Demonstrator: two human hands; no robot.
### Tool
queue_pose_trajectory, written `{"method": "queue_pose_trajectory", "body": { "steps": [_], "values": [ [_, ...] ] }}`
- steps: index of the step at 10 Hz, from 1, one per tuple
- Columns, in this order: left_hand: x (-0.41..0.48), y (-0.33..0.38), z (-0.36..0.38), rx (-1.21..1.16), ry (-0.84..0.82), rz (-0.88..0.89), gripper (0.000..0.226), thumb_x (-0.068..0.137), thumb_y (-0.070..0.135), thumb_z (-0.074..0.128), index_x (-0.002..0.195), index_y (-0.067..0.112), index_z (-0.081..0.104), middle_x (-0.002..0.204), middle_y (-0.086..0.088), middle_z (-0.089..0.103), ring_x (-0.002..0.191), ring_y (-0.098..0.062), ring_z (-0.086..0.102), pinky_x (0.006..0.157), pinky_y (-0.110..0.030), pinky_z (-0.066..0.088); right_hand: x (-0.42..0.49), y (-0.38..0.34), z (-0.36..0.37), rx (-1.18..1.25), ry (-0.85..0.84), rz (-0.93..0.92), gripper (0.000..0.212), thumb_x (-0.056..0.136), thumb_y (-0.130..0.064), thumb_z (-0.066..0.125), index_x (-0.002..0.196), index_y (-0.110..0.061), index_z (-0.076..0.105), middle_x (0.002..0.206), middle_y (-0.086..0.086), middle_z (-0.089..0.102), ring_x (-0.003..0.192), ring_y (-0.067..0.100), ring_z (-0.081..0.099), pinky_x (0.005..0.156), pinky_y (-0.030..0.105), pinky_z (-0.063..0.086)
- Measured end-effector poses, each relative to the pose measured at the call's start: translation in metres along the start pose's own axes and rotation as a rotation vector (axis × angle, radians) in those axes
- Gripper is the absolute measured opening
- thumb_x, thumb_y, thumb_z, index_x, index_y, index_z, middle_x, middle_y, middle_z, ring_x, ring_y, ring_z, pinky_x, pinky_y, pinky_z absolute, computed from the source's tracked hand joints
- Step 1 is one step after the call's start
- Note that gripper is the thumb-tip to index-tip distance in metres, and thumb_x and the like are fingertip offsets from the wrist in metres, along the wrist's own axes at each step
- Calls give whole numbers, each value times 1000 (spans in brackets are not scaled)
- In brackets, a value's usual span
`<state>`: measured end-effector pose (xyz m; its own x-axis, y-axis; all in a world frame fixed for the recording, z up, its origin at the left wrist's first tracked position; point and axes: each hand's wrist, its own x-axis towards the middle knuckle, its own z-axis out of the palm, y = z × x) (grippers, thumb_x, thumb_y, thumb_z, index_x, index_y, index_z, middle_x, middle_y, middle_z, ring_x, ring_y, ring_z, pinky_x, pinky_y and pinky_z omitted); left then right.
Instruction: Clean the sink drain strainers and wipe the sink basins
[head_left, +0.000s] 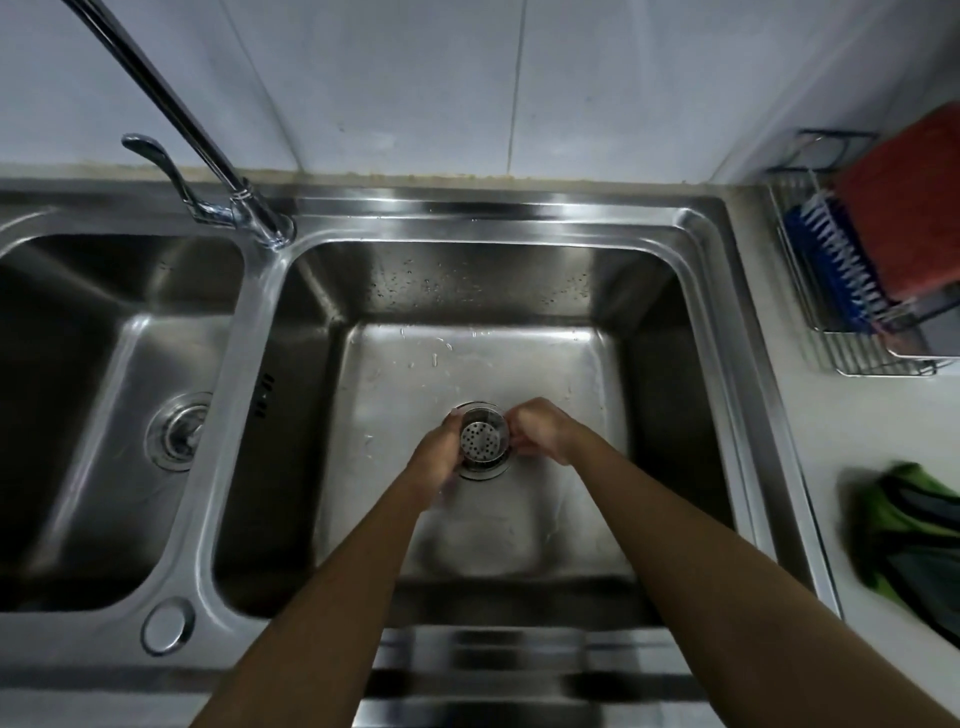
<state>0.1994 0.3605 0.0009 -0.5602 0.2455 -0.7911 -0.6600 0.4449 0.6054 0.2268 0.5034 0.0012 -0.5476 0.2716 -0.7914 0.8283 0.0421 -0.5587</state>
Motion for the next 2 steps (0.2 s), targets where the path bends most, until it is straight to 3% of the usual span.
{"method": "queue_pose_trajectory", "body": {
  "steps": [1, 2],
  "values": [
    [-6, -2, 7, 14, 12, -2, 50, 101, 45, 27, 126, 13, 56, 126, -7, 59, 118, -21, 55, 90, -28, 40, 9, 11, 7, -30, 9, -9, 18, 68, -8, 51, 78, -3, 65, 77, 20, 59, 69, 28, 59, 69, 41, 54],
    [-9, -6, 10, 17, 46, 3, 54, 100, 48, 25, 128, 12, 55, 133, -9, 56, 124, -21, 51, 104, -31, 38, 11, 14, 12, -24, 15, -20, 33, 61, -17, 52, 83, 1, 69, 78, 20, 62, 69, 29, 60, 64, 41, 54]
  ]
}}
